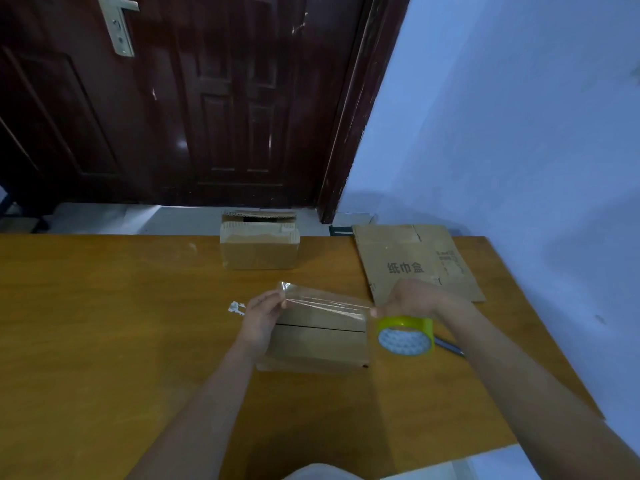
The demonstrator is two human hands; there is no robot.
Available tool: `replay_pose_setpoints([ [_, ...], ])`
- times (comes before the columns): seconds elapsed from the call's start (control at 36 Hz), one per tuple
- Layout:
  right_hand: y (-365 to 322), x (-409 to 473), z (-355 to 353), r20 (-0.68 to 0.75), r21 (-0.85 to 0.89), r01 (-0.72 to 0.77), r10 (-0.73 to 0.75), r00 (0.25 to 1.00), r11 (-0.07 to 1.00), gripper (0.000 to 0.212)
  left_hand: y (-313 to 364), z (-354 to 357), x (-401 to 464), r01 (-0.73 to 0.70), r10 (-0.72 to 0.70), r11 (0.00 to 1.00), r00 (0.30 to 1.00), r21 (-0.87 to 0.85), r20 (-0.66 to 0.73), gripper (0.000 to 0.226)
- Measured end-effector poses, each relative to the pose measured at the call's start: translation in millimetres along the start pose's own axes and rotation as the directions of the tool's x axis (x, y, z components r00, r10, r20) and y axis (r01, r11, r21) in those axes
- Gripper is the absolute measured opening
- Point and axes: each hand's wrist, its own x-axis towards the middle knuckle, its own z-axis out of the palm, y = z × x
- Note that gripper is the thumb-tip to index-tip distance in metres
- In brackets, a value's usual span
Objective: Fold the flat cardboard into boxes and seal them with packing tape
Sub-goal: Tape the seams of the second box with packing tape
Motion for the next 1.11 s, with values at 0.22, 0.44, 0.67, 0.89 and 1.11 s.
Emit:
replay_pose_setpoints([
  [0.22,38,-5,15,-0.229,0.766,0.352,-0.283,0.931,0.538,0.045,7,-7,-1,-0.026,0.017,0.995,0.996,-0.093,-0.092,0.033],
  [0.44,40,-10,18,-0.218,0.614,0.322,-0.238,0.947,0.720,0.042,2,7,-7,-0.059,0.056,0.998,0.984,-0.011,-0.169,0.028],
  [0.67,38,5,20,-0.114,0.144,0.154,-0.138,0.984,0.978,0.043,-2,7,-7,-0.067,0.080,0.995,0.975,0.070,-0.209,0.036],
  [0.89,48,20,25,-0.117,-0.190,-0.177,0.156,0.981,0.966,0.058,-4,19,-12,-0.069,0.099,0.984,0.979,0.165,-0.180,0.037],
  [1.11,60,8,45,-0.393,0.345,0.216,-0.068,0.917,0.914,0.055,0,14,-6,-0.112,0.064,0.984,0.950,-0.141,-0.306,0.038],
])
